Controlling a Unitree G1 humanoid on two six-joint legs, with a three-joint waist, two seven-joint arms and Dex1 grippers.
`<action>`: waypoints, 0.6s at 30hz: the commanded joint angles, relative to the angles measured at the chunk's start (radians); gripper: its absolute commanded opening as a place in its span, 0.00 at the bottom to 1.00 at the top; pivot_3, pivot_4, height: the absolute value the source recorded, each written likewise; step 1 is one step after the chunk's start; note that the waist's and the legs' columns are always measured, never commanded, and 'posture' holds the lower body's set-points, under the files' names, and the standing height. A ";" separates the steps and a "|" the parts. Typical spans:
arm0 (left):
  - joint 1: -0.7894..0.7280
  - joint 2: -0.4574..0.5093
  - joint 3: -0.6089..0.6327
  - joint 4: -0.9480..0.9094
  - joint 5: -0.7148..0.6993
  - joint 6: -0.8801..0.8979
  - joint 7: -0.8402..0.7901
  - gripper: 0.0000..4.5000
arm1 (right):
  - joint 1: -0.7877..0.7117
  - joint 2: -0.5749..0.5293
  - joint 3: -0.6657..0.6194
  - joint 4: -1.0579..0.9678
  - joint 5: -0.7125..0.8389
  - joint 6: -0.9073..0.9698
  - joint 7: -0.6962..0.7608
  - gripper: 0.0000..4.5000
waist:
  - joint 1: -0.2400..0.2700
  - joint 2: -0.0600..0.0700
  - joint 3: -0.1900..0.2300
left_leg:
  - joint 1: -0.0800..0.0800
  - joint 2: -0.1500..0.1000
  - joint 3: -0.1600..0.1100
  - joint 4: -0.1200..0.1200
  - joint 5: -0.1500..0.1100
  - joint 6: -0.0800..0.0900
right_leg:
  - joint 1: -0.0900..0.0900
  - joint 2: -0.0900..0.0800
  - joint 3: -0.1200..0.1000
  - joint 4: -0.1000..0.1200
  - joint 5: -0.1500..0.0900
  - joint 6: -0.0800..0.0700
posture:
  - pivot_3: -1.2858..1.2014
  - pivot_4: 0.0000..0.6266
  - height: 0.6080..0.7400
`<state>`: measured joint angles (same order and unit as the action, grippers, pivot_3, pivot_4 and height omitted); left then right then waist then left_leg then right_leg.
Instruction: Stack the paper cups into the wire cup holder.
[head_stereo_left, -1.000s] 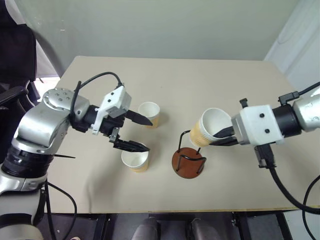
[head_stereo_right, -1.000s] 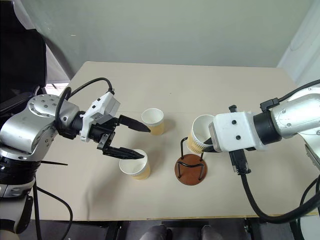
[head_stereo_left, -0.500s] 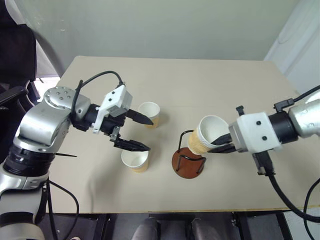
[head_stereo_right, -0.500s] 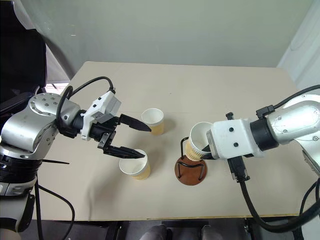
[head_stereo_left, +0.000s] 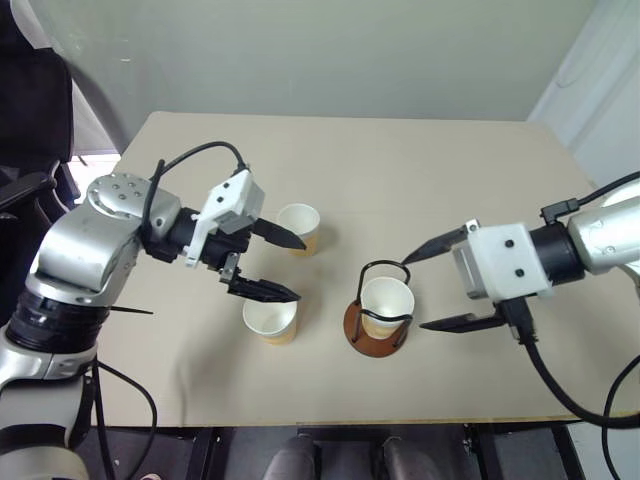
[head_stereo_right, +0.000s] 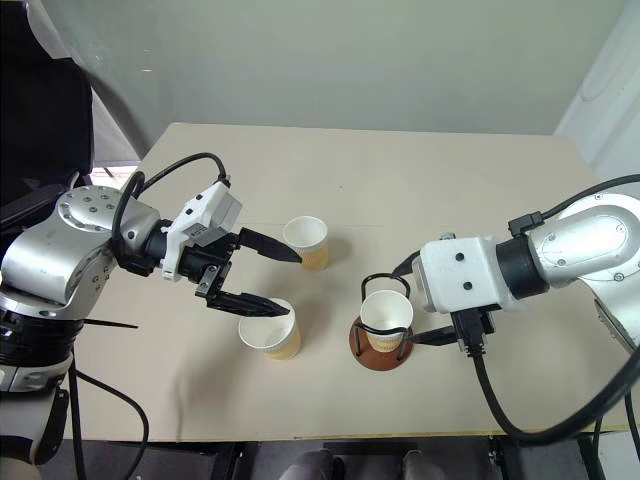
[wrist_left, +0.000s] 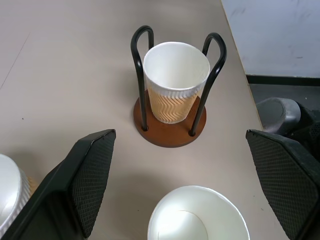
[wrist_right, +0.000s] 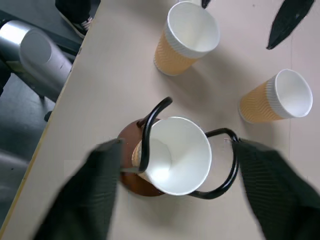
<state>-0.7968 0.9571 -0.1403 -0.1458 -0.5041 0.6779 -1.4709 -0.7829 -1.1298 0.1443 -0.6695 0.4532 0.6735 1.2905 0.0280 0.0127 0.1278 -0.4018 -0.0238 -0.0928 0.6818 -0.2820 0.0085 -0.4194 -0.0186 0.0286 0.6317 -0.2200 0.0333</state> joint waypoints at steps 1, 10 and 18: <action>-0.006 0.008 0.016 -0.014 0.008 -0.012 0.009 1.00 | -0.012 0.007 -0.017 0.005 -0.017 -0.002 -0.032 0.99 | 0.000 0.000 0.000 | 0.000 0.000 0.000 0.000 0.000 0.000 | 0.000 0.000 0.000 0.000 0.000 0.000 | 0.52 0.24 1.00; -0.072 -0.020 0.001 0.075 0.100 -0.089 0.050 1.00 | 0.006 0.034 -0.085 0.014 0.046 0.050 -0.088 0.99 | 0.000 0.000 0.000 | 0.000 0.000 0.000 0.000 0.000 0.000 | 0.000 0.000 0.000 0.000 0.000 0.000 | 0.52 0.24 1.00; -0.089 -0.012 -0.074 0.207 0.300 -0.300 0.064 1.00 | 0.023 0.032 -0.099 0.018 0.059 0.059 -0.110 0.99 | 0.000 0.000 0.000 | 0.000 0.000 0.000 -0.001 0.000 0.000 | 0.000 0.000 0.000 -0.001 0.000 0.000 | 0.52 0.24 1.00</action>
<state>-0.8597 0.9320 -0.2126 0.0464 -0.2486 0.4350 -1.4107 -0.7564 -1.0931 0.0895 -0.6384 0.4940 0.7307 1.1872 0.0282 0.0128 0.1279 -0.4022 -0.0237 -0.0929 0.6812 -0.2820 0.0087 -0.4196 -0.0186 0.0286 0.6303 -0.2200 0.0333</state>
